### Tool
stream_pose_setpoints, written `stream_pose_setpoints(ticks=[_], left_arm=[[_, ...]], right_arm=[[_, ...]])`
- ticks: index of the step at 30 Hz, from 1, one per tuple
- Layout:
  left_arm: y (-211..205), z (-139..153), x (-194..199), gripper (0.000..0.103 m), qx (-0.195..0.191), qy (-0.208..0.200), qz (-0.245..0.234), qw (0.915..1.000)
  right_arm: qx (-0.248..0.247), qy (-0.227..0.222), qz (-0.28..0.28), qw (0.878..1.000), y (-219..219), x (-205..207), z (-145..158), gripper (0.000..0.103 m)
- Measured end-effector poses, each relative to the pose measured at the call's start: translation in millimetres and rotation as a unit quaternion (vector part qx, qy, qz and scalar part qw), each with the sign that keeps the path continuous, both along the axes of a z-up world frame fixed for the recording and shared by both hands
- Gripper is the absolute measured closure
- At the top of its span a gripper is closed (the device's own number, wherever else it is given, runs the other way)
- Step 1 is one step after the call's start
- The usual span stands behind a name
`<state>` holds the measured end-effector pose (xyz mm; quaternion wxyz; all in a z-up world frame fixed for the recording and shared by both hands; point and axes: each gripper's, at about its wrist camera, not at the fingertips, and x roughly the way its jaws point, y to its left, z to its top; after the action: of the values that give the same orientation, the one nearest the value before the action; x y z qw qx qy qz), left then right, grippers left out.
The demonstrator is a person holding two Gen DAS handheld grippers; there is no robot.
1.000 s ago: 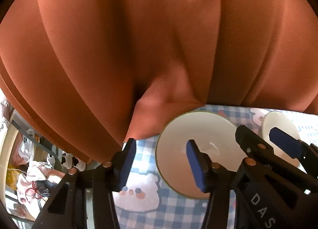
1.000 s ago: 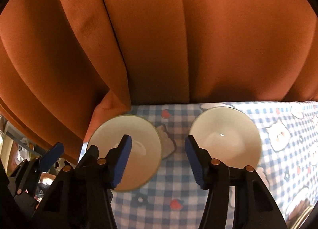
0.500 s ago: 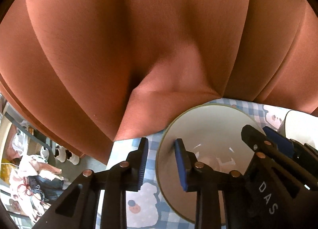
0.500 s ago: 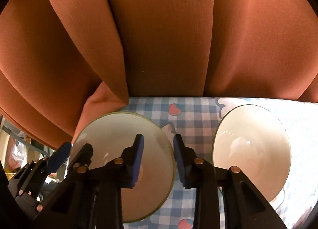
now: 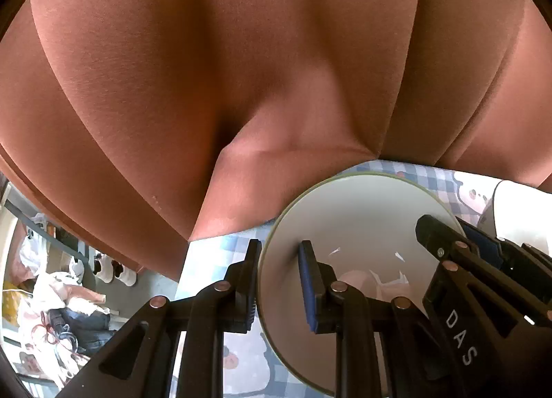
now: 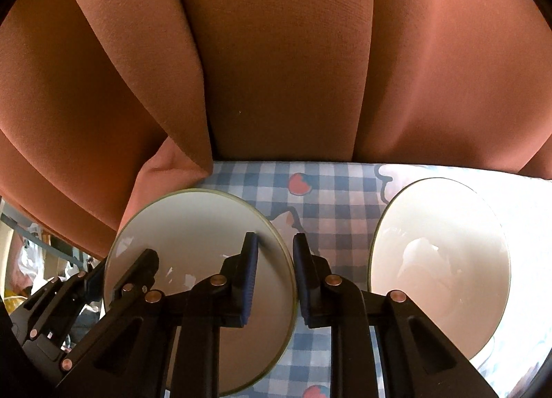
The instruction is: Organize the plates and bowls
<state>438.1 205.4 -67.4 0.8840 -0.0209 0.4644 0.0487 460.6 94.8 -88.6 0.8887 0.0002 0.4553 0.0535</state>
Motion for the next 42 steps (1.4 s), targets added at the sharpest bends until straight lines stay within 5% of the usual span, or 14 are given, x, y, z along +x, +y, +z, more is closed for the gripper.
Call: stream_pose_setpoints(ticks=[23, 42], left_arm=[[-7.0, 63.8, -67.3, 0.083, -0.001, -0.039, -0.012, 0.9992], [-29.0, 95.9, -164.0, 0.083, -0.003, -0.066, -0.070, 0.9953]], right_arm=[[0.003, -0.030, -0.014, 0.999, -6.9, -71.9, 64.6, 0.079], [0.006, -0.062, -0.067, 0.996, -27.3, -194.4, 108.7, 0.079]])
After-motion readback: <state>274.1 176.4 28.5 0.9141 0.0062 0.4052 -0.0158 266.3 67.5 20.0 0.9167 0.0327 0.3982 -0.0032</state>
